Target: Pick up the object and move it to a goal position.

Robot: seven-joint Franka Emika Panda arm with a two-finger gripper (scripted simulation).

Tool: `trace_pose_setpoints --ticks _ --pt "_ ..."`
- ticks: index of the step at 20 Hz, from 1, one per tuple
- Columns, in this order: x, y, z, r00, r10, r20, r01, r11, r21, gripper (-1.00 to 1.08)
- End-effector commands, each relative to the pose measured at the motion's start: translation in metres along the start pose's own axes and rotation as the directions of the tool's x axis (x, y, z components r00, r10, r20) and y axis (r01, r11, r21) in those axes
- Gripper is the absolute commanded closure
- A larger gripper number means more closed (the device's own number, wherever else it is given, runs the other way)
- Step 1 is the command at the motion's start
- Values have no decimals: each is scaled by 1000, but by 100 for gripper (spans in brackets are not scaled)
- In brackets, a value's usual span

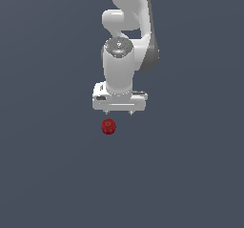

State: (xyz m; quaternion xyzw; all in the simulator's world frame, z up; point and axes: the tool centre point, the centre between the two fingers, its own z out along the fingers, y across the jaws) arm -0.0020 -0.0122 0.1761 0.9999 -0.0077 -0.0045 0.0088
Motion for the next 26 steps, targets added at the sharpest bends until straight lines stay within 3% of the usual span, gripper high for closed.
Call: trace_pose_setpoints --ticks 1,11,26 --pt "0 0 0 1000 0 0 0 1000 0 -92" --pt "4 28 -13 999 31 -33 -32 999 -30 -92" --pt "2 36 16 998 -65 -22 64 998 -19 -92"
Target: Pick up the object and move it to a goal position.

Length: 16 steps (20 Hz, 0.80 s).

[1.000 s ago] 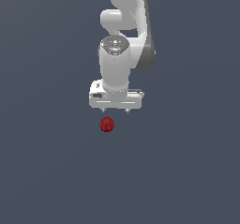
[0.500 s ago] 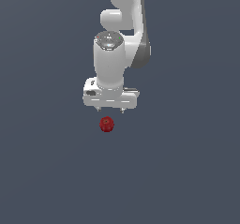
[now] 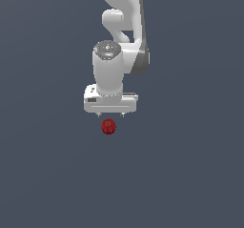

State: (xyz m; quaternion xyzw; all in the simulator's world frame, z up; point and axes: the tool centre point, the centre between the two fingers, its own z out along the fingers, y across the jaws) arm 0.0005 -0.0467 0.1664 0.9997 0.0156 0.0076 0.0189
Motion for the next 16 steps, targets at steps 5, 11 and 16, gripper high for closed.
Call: trace_pose_setpoints --ticks 5,11,16 --pt "-4 9 30 995 -99 6 99 995 15 -92" --pt "-9 15 55 984 -180 7 180 983 30 -92" --pt "-12 18 67 976 -219 6 218 975 38 -92"
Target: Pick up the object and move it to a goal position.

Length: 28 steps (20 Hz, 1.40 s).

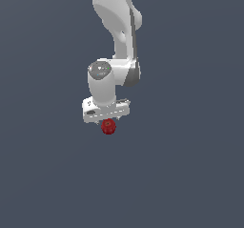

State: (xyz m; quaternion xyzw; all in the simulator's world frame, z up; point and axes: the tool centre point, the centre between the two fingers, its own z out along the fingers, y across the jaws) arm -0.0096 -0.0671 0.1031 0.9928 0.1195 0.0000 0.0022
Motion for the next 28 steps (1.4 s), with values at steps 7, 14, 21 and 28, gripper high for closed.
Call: trace_pose_setpoints --ticks 7,14,21,28 --pt "-2 1 7 1000 -21 0 21 1000 4 -92" --pt "-3 1 31 1000 -23 0 23 1000 4 -92" --pt "-2 1 56 1000 -25 -1 25 1000 4 -92" --pt "-2 1 57 1000 -25 -1 25 1000 4 108"
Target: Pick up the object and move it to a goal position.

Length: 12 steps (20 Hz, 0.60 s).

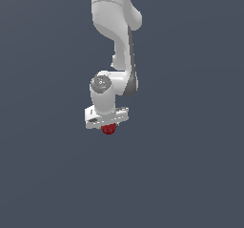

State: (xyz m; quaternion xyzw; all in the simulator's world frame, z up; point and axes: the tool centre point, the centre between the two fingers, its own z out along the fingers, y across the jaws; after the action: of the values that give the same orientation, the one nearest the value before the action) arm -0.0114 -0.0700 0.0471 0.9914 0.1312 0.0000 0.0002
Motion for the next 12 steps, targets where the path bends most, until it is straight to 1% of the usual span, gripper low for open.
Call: trace_pose_setpoints --ticks 1,8,12 --pt "0 -1 1 1000 -1 0 1 1000 0 108" --pt "0 0 -1 1000 0 0 0 1000 0 108" --pt "-1 -3 -9 1000 0 0 0 1000 0 108"
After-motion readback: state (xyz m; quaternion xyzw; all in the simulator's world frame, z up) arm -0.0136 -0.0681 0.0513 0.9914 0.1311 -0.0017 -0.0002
